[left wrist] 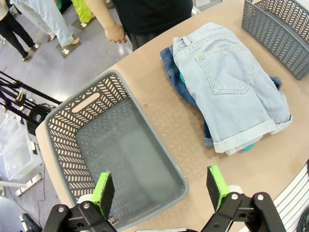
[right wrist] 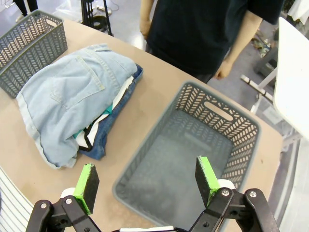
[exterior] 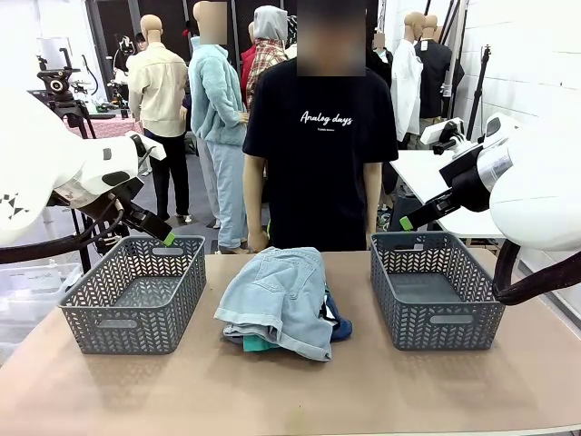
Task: Sort the tops and bottoms.
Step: Lift clothes from the center of the table with your left hand.
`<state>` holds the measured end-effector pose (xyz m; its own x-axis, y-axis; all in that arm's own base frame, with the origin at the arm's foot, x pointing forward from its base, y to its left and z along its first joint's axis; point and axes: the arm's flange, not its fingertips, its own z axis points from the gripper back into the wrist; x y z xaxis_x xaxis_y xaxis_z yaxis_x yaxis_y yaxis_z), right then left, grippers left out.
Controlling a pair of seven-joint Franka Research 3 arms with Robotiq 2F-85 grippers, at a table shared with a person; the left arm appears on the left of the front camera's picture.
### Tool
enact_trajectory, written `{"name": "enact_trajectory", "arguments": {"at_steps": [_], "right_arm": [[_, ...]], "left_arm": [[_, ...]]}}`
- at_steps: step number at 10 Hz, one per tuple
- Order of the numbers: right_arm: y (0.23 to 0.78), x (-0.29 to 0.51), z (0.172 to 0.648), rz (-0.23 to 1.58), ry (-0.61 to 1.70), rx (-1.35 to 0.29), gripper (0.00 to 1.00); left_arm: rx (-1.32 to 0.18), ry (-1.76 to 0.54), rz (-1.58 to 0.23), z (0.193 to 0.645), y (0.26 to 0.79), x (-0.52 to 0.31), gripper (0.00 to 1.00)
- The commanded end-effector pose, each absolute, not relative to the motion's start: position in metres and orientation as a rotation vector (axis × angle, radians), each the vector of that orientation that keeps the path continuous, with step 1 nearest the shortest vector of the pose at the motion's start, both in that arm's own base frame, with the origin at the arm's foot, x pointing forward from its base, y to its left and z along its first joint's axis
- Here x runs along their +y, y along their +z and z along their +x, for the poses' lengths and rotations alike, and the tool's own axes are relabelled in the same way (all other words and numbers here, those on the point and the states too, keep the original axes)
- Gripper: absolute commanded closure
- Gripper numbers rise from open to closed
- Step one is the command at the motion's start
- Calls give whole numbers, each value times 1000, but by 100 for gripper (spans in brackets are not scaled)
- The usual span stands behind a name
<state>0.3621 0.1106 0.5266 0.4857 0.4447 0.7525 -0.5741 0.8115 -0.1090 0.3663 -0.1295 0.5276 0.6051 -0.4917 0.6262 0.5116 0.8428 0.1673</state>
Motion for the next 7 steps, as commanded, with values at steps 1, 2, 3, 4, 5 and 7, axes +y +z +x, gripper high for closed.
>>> {"name": "enact_trajectory", "arguments": {"at_steps": [1,2,3,4,5,7], "right_arm": [[526,110,363,167,625,-863,0],[526,110,363,167,625,-863,0],[526,110,363,167,625,-863,0],[526,110,363,167,625,-863,0],[526,110,363,167,625,-863,0],[526,110,363,167,625,-863,0]], "left_arm": [[-717,-585,-23,367,528,-127,0],[-717,-585,-23,367,528,-127,0],[-717,-585,-23,367,528,-127,0],[-717,-585,-23,367,528,-127,0],[-717,-585,-23,367,528,-127,0],[-717,-585,-23,367,528,-127,0]]}}
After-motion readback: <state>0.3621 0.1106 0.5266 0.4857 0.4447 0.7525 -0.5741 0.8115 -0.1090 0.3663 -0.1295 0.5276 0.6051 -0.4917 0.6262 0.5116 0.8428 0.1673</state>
